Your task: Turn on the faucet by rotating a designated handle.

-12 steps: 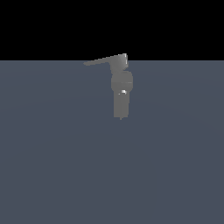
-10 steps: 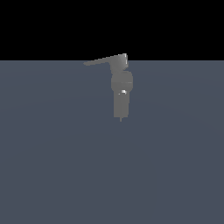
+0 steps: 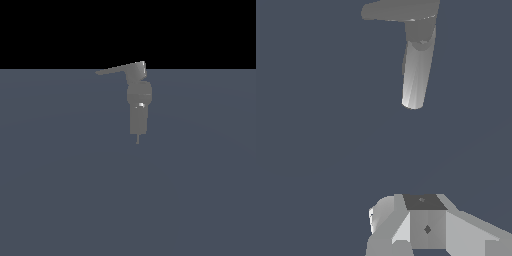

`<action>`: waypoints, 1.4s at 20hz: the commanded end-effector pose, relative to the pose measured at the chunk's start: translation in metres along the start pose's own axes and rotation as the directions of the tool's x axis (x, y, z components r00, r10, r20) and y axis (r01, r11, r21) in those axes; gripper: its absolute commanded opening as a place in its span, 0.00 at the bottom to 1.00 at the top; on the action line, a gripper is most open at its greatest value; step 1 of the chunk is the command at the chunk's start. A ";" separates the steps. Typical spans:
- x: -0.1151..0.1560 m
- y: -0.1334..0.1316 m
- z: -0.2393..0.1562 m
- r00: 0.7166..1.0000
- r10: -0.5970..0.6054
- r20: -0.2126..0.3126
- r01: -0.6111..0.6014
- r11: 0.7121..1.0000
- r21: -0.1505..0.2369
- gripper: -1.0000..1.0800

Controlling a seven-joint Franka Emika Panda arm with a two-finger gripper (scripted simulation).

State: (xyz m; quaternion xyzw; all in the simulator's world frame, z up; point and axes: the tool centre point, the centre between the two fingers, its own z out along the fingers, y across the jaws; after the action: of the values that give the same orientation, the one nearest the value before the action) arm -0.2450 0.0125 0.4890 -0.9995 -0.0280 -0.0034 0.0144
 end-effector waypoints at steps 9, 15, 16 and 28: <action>0.011 -0.001 -0.001 0.999 0.043 0.008 -0.043 0.999 0.021 0.00; 0.032 -0.001 -0.001 0.991 0.129 0.031 -0.130 0.990 0.055 0.00; 0.037 -0.001 -0.001 0.988 0.147 0.036 -0.149 0.987 0.061 0.00; 0.111 -0.001 0.013 0.889 0.436 0.142 -0.451 0.886 0.104 0.00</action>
State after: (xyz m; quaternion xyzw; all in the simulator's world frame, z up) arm -0.1443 0.0195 0.4793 -0.9793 0.1794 0.0529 0.0775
